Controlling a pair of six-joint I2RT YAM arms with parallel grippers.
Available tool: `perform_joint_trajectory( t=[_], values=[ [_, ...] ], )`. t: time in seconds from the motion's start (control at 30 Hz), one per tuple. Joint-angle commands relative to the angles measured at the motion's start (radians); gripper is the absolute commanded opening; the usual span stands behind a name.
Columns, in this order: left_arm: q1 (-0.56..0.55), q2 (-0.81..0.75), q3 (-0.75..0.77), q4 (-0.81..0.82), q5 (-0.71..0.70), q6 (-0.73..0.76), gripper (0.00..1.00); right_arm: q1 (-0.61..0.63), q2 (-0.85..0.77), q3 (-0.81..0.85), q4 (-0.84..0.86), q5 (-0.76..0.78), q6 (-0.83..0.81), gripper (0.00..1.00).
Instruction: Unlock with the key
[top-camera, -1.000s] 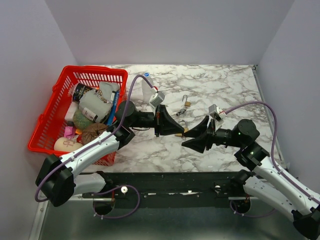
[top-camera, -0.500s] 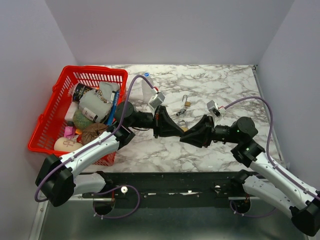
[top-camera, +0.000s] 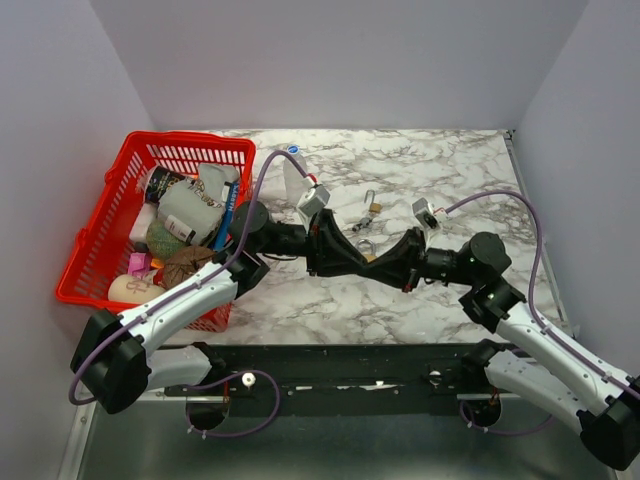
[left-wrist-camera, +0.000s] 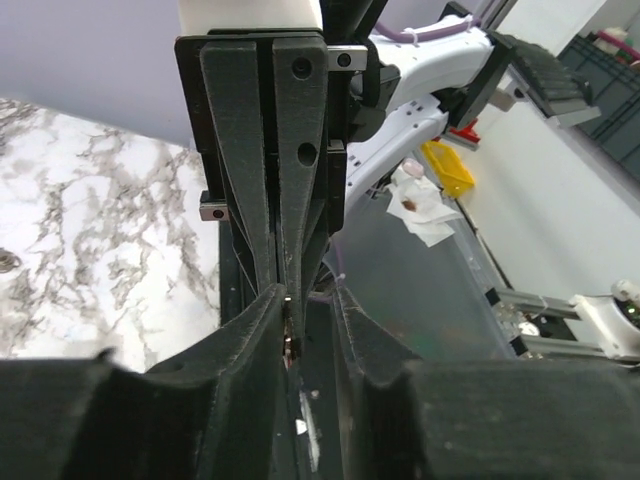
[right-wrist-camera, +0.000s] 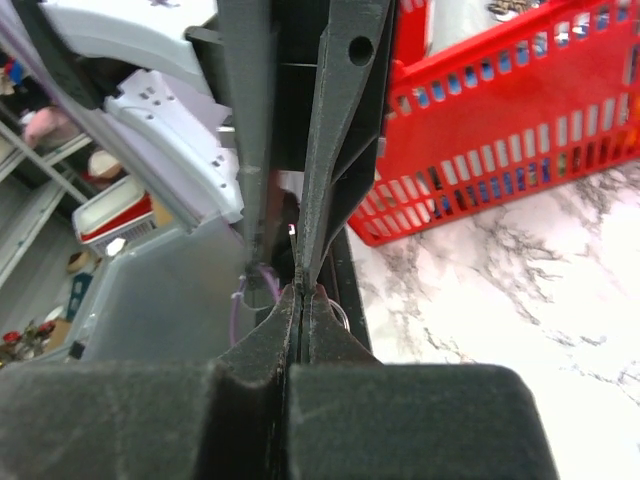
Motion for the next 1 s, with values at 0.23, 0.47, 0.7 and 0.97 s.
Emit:
perform_joint_trajectory(
  t=[0.23, 0.47, 0.7, 0.97],
  values=[
    [0.009, -0.055, 0.073, -0.339, -0.355, 0.270, 0.81, -0.028, 0.009, -0.027, -0.019, 0.145, 0.003, 0.01],
    [-0.019, -0.084, 0.091, -0.473, -0.608, 0.312, 0.81, -0.189, 0.026, -0.104, -0.021, 0.165, 0.014, 0.01],
    [-0.180, 0.057, 0.169, -0.683, -0.935, 0.316, 0.81, -0.281, -0.023, -0.125, -0.126, 0.237, -0.017, 0.01],
    [-0.240, 0.259, 0.212, -0.729, -1.136, 0.181, 0.77, -0.286, -0.268, -0.124, -0.443, 0.636, -0.159, 0.01]
  ],
)
